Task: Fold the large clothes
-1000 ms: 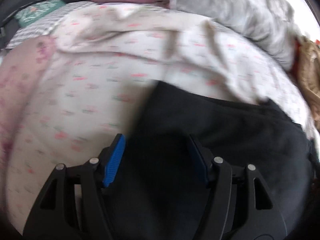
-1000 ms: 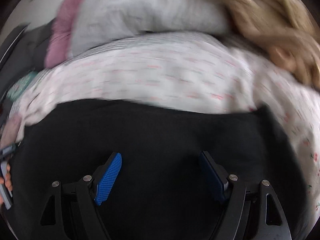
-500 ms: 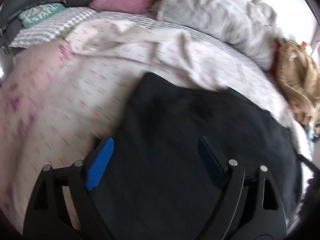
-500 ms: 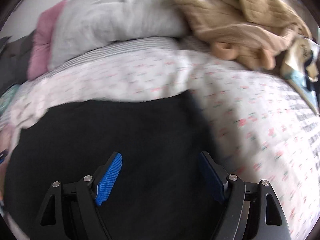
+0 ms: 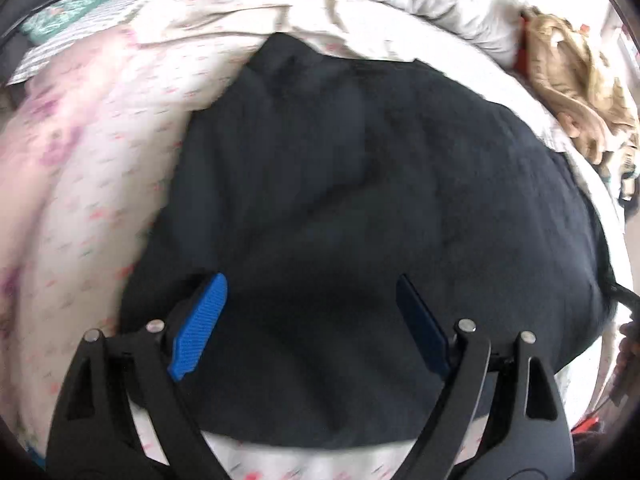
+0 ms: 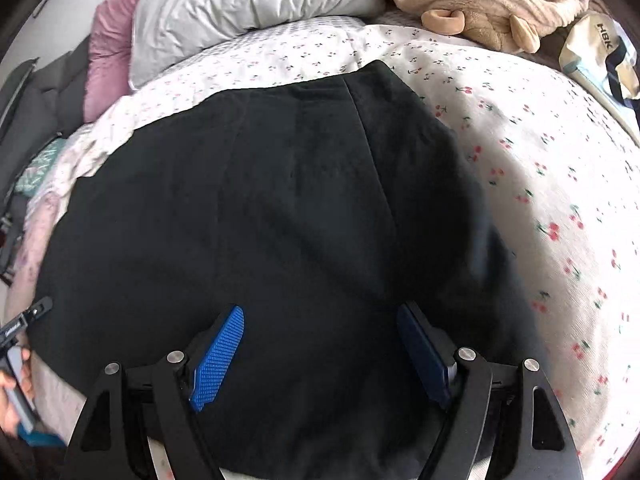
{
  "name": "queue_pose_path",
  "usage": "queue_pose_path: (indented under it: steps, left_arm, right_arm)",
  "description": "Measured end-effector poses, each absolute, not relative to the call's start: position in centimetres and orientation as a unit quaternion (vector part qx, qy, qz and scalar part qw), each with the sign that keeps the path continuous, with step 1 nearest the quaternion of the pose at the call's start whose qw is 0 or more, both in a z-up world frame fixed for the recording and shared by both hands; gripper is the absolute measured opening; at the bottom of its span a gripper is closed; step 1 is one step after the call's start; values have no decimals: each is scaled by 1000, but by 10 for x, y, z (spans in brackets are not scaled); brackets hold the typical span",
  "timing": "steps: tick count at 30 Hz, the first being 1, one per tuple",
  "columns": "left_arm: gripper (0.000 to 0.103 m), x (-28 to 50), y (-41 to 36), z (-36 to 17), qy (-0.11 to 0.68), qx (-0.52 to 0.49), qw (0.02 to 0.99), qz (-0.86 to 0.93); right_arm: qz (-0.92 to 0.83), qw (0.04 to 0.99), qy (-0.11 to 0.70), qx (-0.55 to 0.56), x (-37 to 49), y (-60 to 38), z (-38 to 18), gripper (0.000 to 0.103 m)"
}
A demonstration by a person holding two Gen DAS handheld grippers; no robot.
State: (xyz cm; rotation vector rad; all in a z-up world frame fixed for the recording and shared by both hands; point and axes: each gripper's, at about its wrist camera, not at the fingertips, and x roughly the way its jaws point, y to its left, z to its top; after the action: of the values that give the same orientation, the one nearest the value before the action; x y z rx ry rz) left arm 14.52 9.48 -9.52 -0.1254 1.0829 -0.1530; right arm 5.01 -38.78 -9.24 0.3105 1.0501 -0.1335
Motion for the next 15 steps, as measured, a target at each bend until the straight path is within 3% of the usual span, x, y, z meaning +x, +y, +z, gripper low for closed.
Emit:
queue_pose_path:
  steps: [5, 8, 15]
  left_arm:
    - [88, 115, 125, -74, 511, -94, 852, -59]
    - [97, 99, 131, -67, 507, -79, 858, -31]
    - [101, 77, 130, -55, 489, -59, 870, -8]
  right_arm:
    - [-103, 854, 490, 143, 17, -392, -80, 81]
    - [-116, 852, 489, 144, 13, -397, -68, 81]
    - [-92, 859, 485, 138, 2, -369, -47, 84]
